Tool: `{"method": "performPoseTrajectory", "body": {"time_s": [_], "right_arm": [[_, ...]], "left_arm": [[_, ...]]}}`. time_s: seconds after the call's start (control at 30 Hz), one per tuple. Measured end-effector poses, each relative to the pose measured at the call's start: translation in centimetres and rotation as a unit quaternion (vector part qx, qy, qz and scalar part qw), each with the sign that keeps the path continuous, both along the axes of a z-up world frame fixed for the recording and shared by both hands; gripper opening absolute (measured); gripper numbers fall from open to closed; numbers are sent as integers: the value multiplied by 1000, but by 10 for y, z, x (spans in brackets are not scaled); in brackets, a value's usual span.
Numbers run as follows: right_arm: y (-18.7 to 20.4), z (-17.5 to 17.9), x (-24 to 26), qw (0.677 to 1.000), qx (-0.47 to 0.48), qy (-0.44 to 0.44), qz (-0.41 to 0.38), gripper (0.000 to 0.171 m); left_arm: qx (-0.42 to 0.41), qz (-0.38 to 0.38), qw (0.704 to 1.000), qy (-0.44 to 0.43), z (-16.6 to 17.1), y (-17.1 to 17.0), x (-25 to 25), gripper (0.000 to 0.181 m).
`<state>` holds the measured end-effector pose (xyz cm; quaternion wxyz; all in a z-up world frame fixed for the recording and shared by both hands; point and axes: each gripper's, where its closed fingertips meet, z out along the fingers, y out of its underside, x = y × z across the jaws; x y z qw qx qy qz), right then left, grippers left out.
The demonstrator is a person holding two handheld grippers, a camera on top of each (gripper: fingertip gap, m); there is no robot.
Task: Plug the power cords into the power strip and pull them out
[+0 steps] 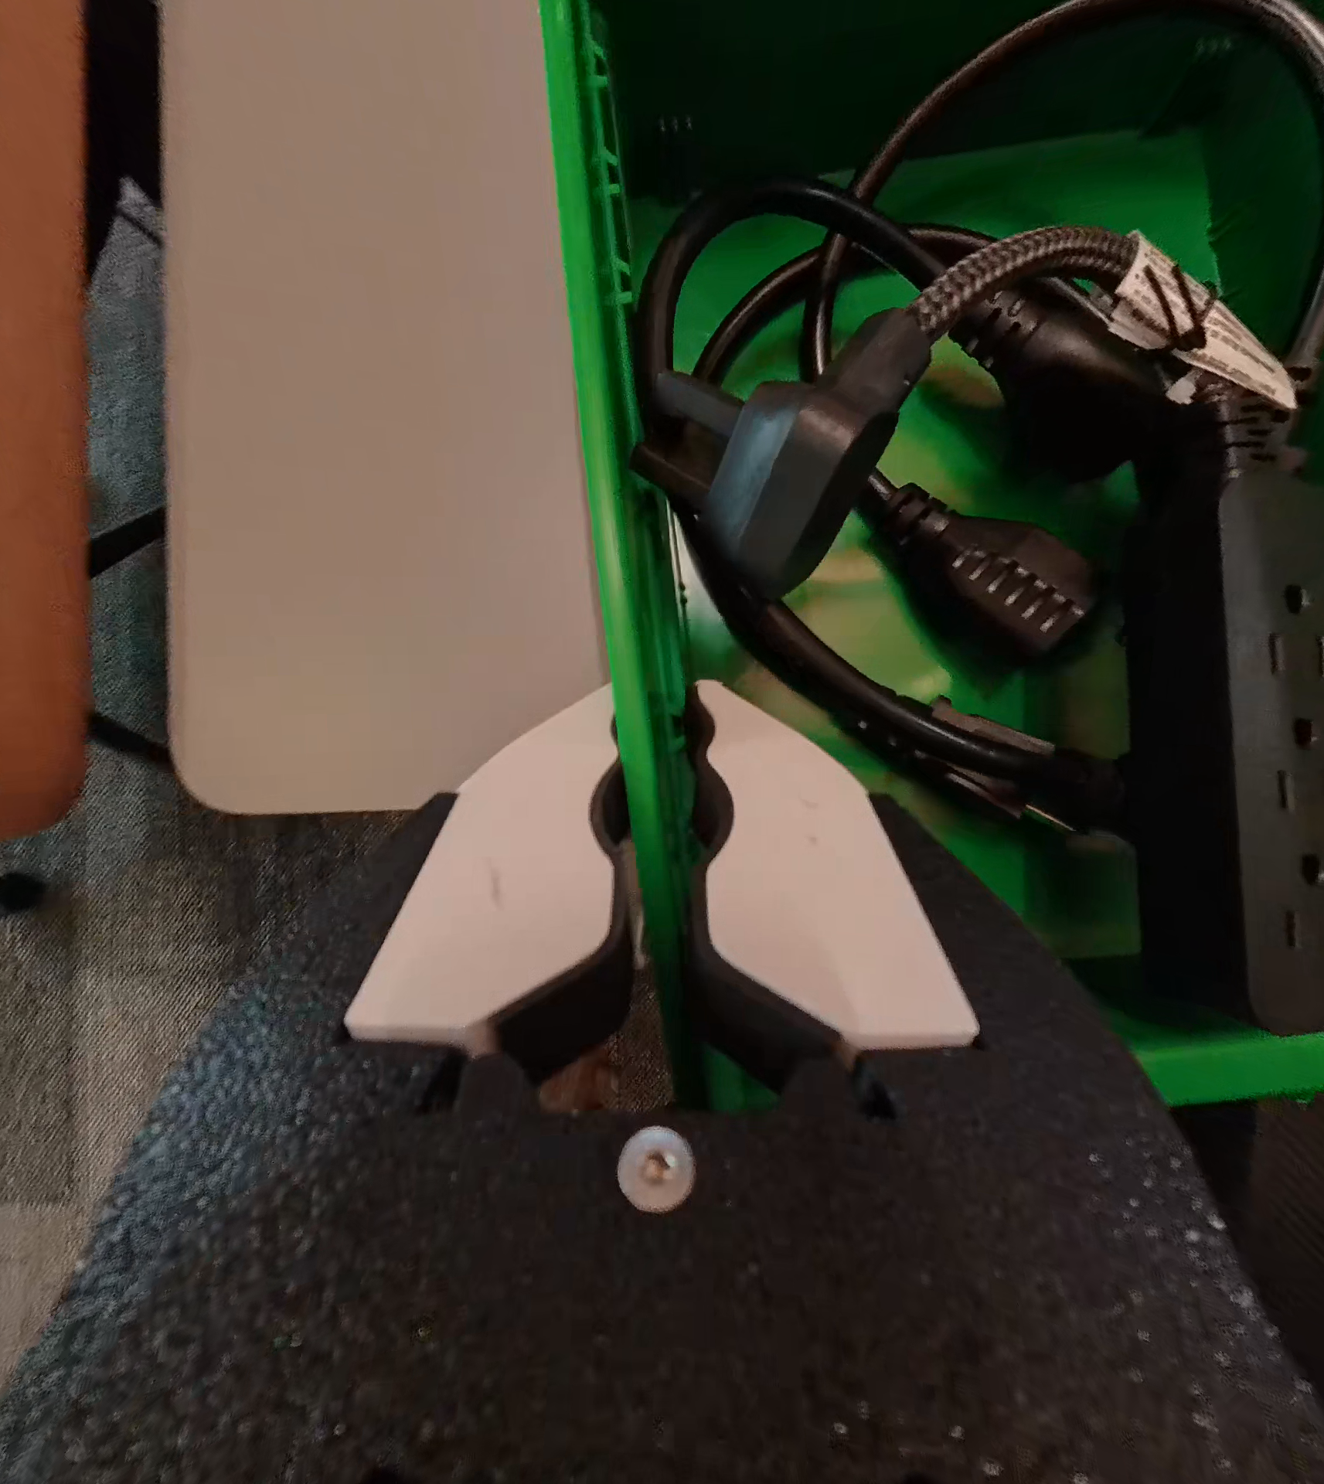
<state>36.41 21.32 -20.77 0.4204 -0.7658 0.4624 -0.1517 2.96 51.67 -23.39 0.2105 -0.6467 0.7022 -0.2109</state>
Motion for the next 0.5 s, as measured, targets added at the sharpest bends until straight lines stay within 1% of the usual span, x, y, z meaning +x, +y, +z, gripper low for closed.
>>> {"method": "performPoseTrajectory", "body": {"time_s": [0.03,0.07,0.1,0.17,0.3,0.37,0.4,0.5], "right_arm": [[2,-8,1,1000,-17,1,12,89],[0,-14,3,999,-41,-7,20,86],[-3,-19,5,997,-63,-19,29,80],[-13,-22,9,995,-86,-42,34,73],[-53,-23,6,989,-131,-58,43,33],[-77,-20,-4,990,-121,-50,46,15],[-88,-19,-12,990,-117,-44,59,11],[-122,-20,-45,985,-111,-46,123,10]], "left_arm": [[5,11,1000,1,0,6,0,10],[11,21,1000,0,0,12,0,11],[16,31,999,-1,0,18,0,12],[21,48,999,-1,1,28,1,12],[20,71,997,-3,1,44,7,11],[17,76,997,-3,1,49,12,10],[9,75,997,-6,1,49,15,9],[-47,66,996,-30,1,45,29,7]]}}
